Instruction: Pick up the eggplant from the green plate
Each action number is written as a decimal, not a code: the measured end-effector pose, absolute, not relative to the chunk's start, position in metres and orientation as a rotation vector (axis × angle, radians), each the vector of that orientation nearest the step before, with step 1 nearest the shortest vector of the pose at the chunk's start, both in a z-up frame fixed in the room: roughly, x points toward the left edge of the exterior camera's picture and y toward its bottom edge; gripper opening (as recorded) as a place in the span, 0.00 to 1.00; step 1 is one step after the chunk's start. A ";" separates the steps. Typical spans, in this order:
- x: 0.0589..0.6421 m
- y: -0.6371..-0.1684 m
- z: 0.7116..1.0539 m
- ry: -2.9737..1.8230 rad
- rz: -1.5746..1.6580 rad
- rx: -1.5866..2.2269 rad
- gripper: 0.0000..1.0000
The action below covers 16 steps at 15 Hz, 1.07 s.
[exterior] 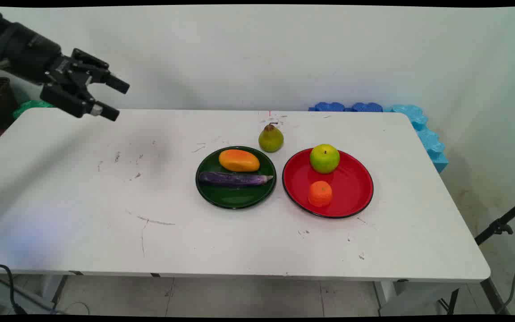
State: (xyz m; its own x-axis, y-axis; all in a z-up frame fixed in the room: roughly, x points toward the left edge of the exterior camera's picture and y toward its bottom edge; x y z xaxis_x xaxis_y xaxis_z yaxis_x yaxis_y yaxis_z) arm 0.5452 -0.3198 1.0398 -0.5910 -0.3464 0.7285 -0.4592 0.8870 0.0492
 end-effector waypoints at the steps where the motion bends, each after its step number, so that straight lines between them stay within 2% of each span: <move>1: 0.540 -0.322 1.042 -2.257 0.185 0.578 1.00; 9: 0.470 -0.356 1.051 -2.320 0.194 0.652 1.00; 16: 0.407 -0.397 1.015 -2.392 0.213 0.692 1.00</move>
State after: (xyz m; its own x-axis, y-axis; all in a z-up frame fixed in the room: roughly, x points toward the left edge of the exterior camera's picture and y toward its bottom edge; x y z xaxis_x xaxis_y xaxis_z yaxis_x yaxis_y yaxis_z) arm 0.4069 -0.3971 1.0151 -0.6623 -0.4259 0.6163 -0.5283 0.8488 0.0189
